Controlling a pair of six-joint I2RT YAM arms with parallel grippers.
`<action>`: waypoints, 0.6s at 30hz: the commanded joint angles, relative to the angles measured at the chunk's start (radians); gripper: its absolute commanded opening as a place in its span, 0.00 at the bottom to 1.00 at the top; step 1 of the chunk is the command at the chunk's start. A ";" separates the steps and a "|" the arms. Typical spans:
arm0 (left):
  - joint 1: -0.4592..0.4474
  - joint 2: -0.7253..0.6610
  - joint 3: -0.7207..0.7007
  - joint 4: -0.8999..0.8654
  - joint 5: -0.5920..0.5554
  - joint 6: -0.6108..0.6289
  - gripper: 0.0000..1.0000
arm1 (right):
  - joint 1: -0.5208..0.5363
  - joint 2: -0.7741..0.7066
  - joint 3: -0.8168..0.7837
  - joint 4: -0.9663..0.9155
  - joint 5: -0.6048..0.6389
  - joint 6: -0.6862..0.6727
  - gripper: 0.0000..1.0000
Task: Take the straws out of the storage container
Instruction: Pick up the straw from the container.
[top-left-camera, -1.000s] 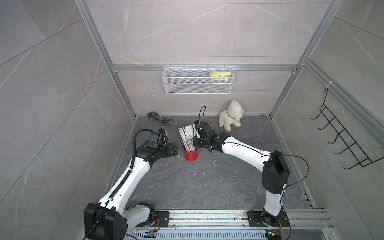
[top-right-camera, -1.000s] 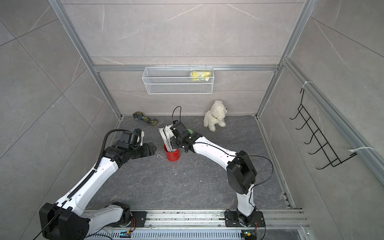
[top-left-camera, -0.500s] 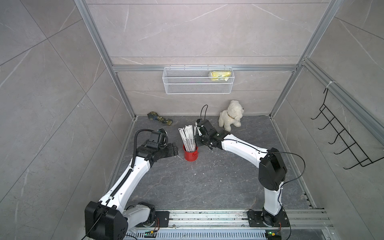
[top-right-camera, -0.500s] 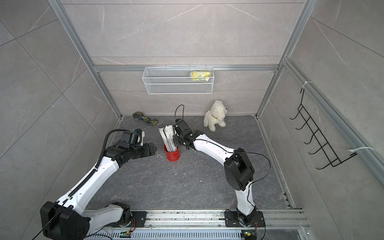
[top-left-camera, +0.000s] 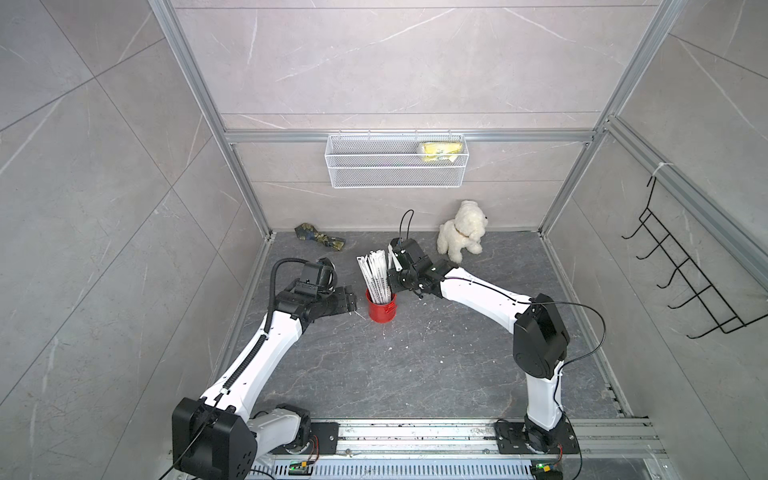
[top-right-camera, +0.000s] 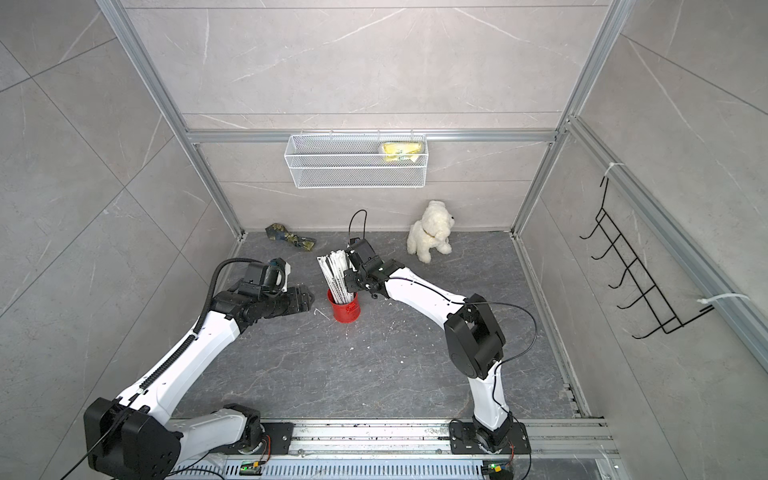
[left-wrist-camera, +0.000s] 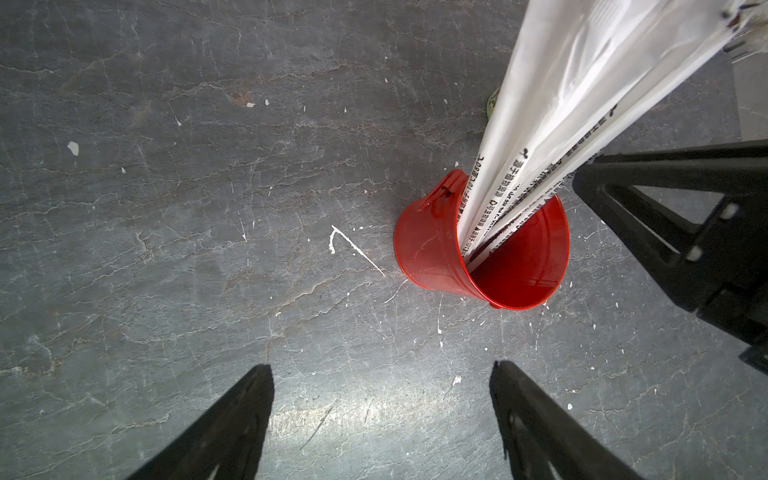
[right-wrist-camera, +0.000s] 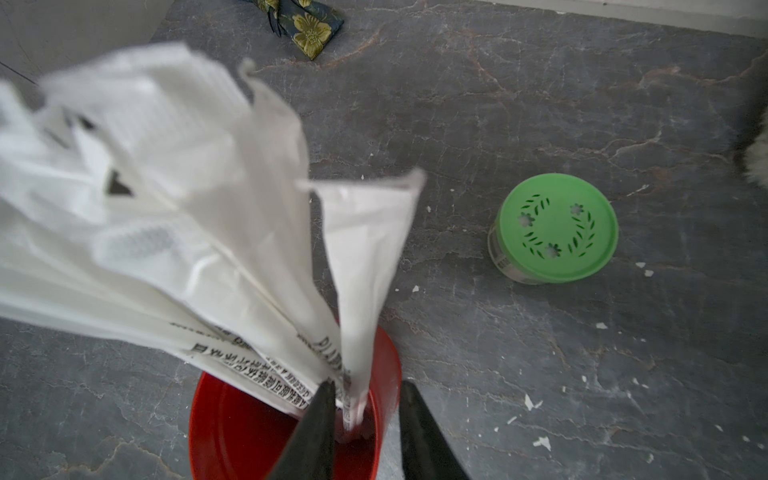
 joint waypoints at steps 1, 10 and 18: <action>-0.003 0.002 0.019 0.001 0.030 0.029 0.86 | -0.004 0.029 0.032 0.015 -0.013 -0.008 0.28; -0.003 0.009 0.020 0.000 0.037 0.030 0.86 | -0.005 0.041 0.037 0.021 -0.029 -0.017 0.20; -0.003 0.012 0.021 -0.003 0.038 0.030 0.86 | -0.006 0.031 0.035 0.012 -0.028 -0.027 0.14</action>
